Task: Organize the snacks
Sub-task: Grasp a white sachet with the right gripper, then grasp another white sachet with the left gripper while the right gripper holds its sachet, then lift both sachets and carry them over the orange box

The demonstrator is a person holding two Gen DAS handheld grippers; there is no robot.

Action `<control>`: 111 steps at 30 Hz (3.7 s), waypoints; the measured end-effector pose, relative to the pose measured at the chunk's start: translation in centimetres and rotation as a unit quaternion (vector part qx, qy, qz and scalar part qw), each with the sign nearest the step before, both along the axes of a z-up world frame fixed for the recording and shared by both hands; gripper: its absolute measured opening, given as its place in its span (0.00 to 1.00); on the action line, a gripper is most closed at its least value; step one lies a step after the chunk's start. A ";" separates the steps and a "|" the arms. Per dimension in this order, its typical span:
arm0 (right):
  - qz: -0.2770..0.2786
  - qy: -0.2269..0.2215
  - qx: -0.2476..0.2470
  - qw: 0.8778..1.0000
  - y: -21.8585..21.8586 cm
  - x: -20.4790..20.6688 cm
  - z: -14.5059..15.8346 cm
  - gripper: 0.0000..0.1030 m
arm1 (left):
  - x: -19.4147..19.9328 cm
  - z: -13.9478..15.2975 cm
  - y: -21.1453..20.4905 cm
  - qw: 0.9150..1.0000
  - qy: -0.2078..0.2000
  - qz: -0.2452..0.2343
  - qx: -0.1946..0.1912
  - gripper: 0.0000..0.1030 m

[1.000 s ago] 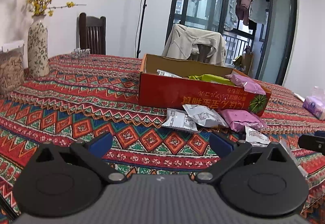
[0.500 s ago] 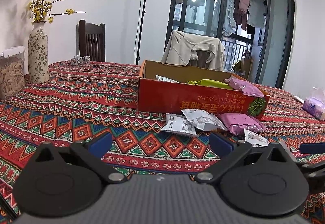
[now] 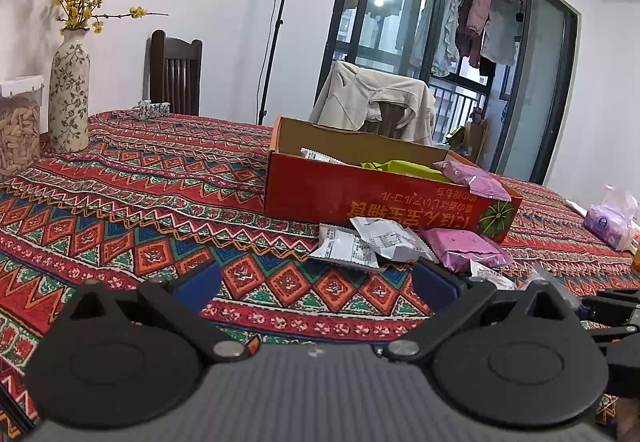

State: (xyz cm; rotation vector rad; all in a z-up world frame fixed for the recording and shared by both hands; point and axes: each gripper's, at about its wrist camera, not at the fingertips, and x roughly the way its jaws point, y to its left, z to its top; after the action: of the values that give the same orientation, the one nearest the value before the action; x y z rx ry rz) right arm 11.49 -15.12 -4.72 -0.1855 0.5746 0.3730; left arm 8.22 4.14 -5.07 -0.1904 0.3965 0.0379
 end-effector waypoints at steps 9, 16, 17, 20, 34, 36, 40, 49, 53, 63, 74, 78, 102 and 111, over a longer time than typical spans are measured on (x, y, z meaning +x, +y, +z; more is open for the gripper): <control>0.003 -0.027 0.051 0.998 -1.9 -0.4 1.5 0.23 | 0.0 0.0 0.0 1.000 0.001 0.001 0.001 1.00; -0.004 -0.041 0.092 0.995 -3.6 0.1 2.9 0.21 | 0.1 0.0 0.0 1.000 0.003 0.003 0.003 1.00; -0.008 -0.044 0.095 0.994 -3.8 0.3 3.1 0.21 | 0.0 0.0 0.0 1.000 0.004 0.003 0.003 1.00; -0.020 -0.058 0.100 0.993 -4.5 1.0 3.6 0.21 | 0.1 0.0 -0.1 1.000 0.006 0.004 0.004 1.00; -0.050 -0.068 0.138 0.987 -7.0 5.1 2.5 0.21 | 0.5 -0.1 0.0 1.000 0.016 0.009 0.004 1.00; -0.052 -0.070 0.142 0.986 -7.2 5.0 2.5 0.21 | 0.7 -0.1 0.0 1.000 0.019 0.010 0.004 1.00; -0.053 -0.074 0.146 0.985 -7.5 4.5 2.6 0.21 | 0.8 -0.2 0.0 1.000 0.025 0.016 0.006 1.00; -0.051 -0.076 0.163 0.982 -8.7 3.7 2.7 0.21 | 1.9 0.8 -1.6 0.998 0.054 0.027 0.034 1.00; -0.055 -0.074 0.163 0.982 -8.7 4.1 2.3 0.21 | 4.1 1.8 -2.2 0.995 0.080 0.034 0.052 1.00; -0.073 -0.067 0.159 0.982 -8.8 4.5 1.6 0.21 | 10.8 0.0 -2.6 0.979 0.190 0.024 0.073 1.00; -0.085 -0.062 0.166 0.980 -9.3 4.6 1.4 0.21 | 12.9 -0.2 -3.4 0.982 0.183 0.009 0.044 1.00; -0.087 -0.061 0.166 0.980 -9.1 4.7 1.4 0.21 | 13.1 -0.2 -3.6 0.984 0.176 0.002 0.026 1.00; -0.089 -0.063 0.169 0.980 -9.4 4.6 1.3 0.21 | 10.6 -0.5 -1.3 0.985 0.155 0.003 0.075 0.55; -0.088 -0.061 0.168 0.980 -9.3 4.6 1.3 0.21 | 6.8 0.5 -2.7 0.980 0.108 -0.013 0.166 0.56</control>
State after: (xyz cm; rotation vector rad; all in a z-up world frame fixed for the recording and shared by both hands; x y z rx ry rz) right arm 16.12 -24.42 -3.40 0.1658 0.3959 0.2792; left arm 15.04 1.46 -4.60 0.1512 0.6021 0.0990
